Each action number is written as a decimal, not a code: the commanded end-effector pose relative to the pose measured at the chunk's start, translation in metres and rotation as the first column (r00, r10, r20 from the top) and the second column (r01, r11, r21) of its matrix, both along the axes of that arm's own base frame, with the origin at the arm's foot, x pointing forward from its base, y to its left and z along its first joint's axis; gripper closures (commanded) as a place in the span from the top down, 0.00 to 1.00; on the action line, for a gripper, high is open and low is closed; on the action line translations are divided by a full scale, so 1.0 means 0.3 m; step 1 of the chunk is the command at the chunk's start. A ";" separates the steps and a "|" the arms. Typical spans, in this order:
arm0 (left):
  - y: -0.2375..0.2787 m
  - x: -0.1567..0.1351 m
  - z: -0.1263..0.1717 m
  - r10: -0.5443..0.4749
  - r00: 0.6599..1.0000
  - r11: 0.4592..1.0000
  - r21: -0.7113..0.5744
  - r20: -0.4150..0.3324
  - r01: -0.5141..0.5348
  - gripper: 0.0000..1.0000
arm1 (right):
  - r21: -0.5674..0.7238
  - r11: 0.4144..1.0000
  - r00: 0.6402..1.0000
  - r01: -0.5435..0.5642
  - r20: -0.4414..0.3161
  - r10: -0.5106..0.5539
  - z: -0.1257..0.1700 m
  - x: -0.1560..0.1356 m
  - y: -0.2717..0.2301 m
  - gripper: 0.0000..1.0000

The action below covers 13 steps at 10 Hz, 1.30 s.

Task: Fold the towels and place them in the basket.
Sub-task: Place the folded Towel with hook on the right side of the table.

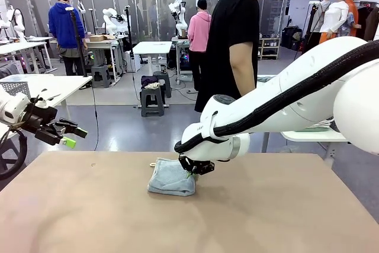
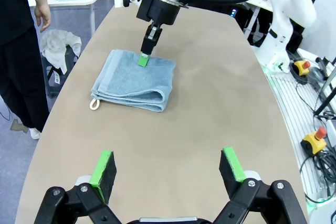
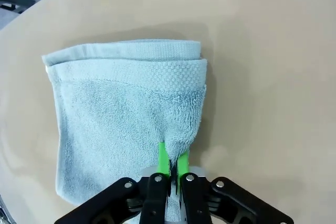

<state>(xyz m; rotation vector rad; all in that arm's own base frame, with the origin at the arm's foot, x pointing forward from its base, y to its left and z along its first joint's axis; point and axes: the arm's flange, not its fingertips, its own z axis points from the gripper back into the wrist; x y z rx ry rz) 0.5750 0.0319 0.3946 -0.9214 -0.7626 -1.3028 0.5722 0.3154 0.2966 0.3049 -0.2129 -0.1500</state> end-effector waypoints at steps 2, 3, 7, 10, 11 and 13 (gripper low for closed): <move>-0.003 -0.002 0.011 0.003 1.000 1.000 0.004 0.010 -0.003 1.00 | 0.007 1.000 1.000 0.005 -0.003 -0.005 -0.002 -0.002 0.000 0.00; -0.003 -0.002 0.011 0.003 1.000 1.000 0.004 0.010 -0.003 1.00 | 0.007 1.000 1.000 0.005 -0.003 -0.005 -0.002 -0.002 0.000 0.00; -0.003 -0.002 0.011 0.003 1.000 1.000 0.004 0.010 -0.003 1.00 | 0.000 1.000 1.000 0.001 -0.001 -0.001 -0.001 0.000 -0.001 0.07; -0.003 -0.002 0.011 0.003 1.000 1.000 0.004 0.010 -0.003 1.00 | -0.064 0.982 0.982 -0.178 -0.069 0.173 0.055 0.029 -0.245 0.06; -0.003 -0.002 0.011 0.003 1.000 1.000 0.004 0.010 -0.003 1.00 | -0.101 0.983 0.988 -0.154 -0.032 0.151 0.083 0.038 -0.381 0.06; -0.003 -0.002 0.011 0.003 1.000 1.000 0.004 0.010 -0.003 1.00 | -0.104 0.991 0.996 -0.084 -0.016 0.083 0.124 0.098 -0.638 0.06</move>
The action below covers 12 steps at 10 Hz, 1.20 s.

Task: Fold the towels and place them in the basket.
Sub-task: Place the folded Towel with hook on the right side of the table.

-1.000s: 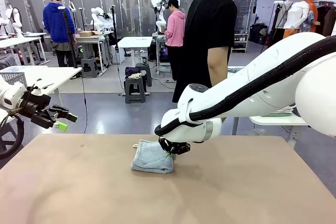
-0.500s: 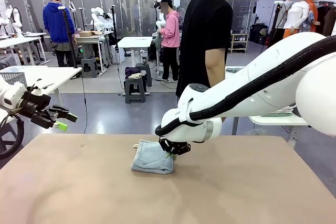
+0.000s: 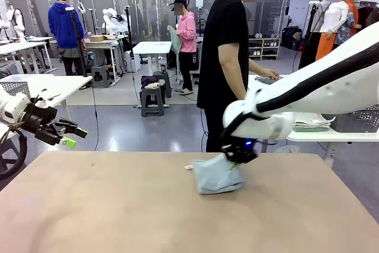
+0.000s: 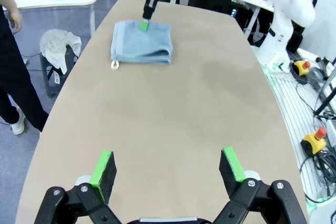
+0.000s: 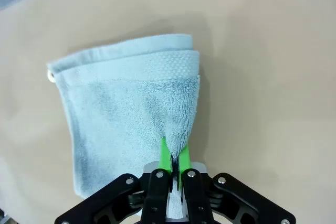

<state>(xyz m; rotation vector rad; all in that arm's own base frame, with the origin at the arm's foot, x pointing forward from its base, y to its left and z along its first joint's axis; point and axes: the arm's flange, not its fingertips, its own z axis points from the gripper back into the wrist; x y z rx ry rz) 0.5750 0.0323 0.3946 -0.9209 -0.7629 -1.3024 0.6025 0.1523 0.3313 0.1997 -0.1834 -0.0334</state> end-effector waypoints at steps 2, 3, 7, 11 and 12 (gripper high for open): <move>-0.004 -0.002 0.011 0.002 1.000 1.000 0.004 0.010 -0.002 1.00 | -0.031 0.998 0.999 0.046 -0.006 -0.046 -0.003 0.077 -0.323 0.06; -0.004 -0.002 0.011 0.002 1.000 1.000 0.004 0.010 -0.002 1.00 | -0.048 0.996 0.997 0.079 -0.015 -0.080 -0.010 0.123 -0.427 0.06; -0.004 -0.002 0.011 0.002 1.000 1.000 0.004 0.010 -0.002 1.00 | -0.102 0.994 0.997 0.023 -0.068 -0.030 0.023 0.148 -0.655 0.06; -0.004 -0.002 0.011 0.002 1.000 1.000 0.004 0.010 -0.002 1.00 | -0.125 0.991 0.994 0.042 -0.091 -0.054 0.018 0.149 -0.717 0.26; -0.004 -0.002 0.011 0.002 1.000 1.000 0.004 0.010 -0.002 1.00 | -0.124 0.991 0.995 0.046 -0.084 -0.057 0.017 0.151 -0.719 0.26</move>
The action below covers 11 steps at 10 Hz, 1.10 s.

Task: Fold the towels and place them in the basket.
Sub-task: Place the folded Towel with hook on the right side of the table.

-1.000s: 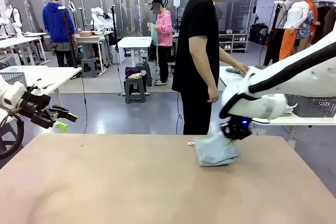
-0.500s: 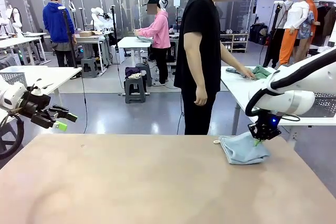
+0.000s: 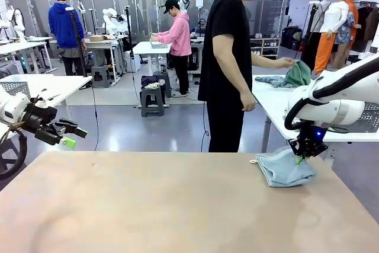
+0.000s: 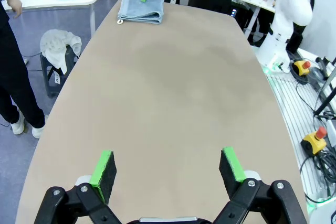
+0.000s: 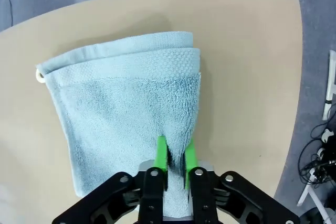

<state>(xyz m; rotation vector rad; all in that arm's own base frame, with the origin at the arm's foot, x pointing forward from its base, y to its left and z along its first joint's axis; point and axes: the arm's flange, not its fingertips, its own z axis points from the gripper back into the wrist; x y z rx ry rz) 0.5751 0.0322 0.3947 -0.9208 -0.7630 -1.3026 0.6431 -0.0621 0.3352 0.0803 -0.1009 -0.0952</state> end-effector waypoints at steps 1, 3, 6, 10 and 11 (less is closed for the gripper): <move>-0.004 -0.002 0.010 0.002 1.000 1.000 0.004 0.010 -0.002 1.00 | -0.012 1.000 1.000 -0.012 0.009 0.012 0.007 0.018 -0.004 0.46; -0.004 -0.002 0.010 0.002 1.000 1.000 0.004 0.010 -0.002 1.00 | -0.031 1.000 1.000 -0.004 0.016 0.005 0.022 0.012 -0.009 0.66; -0.004 -0.002 0.010 0.002 1.000 1.000 0.004 0.010 -0.002 1.00 | -0.070 0.998 0.999 0.008 0.046 -0.005 0.156 -0.081 0.025 0.57; -0.004 -0.002 0.010 0.002 1.000 1.000 0.004 0.010 -0.002 1.00 | -0.031 0.999 0.978 0.034 0.206 -0.027 0.570 -0.403 0.100 0.77; -0.004 -0.002 0.010 0.002 1.000 1.000 0.004 0.010 -0.002 1.00 | -0.007 0.999 0.972 0.032 0.234 -0.030 0.643 -0.481 0.103 0.77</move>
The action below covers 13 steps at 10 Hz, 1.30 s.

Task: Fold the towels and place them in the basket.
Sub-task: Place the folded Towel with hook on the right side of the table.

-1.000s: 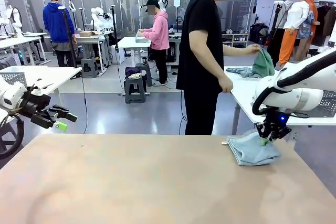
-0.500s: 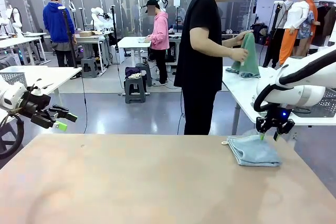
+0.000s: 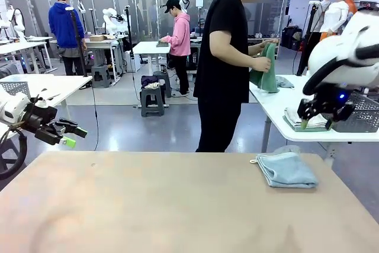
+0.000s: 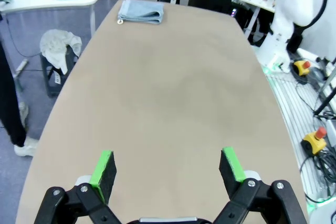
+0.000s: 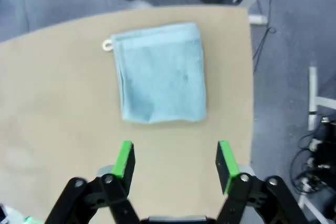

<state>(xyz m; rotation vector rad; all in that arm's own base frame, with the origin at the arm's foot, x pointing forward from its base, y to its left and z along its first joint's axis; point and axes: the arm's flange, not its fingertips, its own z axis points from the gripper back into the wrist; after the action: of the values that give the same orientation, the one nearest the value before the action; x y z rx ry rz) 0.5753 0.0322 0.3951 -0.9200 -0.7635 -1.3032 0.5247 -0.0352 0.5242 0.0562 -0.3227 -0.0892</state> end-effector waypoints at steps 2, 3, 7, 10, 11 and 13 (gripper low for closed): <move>-0.004 -0.003 0.009 0.002 1.000 1.000 0.004 0.009 -0.002 1.00 | 0.070 0.997 0.996 -0.027 0.084 0.021 0.116 -0.226 0.005 0.77; -0.004 -0.003 0.009 0.002 1.000 1.000 0.004 0.009 -0.002 1.00 | 0.085 0.995 0.994 -0.046 0.101 0.038 0.137 -0.263 0.002 0.77; -0.004 -0.003 0.009 0.002 1.000 1.000 0.004 0.009 -0.002 1.00 | 0.061 0.998 0.995 -0.009 0.100 0.003 0.183 -0.276 0.013 0.77; -0.004 -0.003 0.009 0.002 1.000 1.000 0.004 0.009 -0.002 1.00 | 0.061 0.998 0.995 -0.009 0.100 0.003 0.183 -0.276 0.013 0.77; -0.004 -0.003 0.009 0.002 1.000 1.000 0.004 0.009 -0.002 1.00 | 0.061 0.998 0.995 -0.009 0.100 0.003 0.183 -0.276 0.013 0.77; -0.004 -0.003 0.009 0.002 1.000 1.000 0.004 0.009 -0.002 1.00 | 0.061 0.998 0.995 -0.009 0.100 0.003 0.183 -0.276 0.013 0.77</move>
<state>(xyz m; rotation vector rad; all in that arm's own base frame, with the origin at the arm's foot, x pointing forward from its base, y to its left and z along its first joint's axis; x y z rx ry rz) 0.5754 0.0322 0.3953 -0.9198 -0.7637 -1.3035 0.4402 -0.0303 0.5768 0.1236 -0.4216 -0.0853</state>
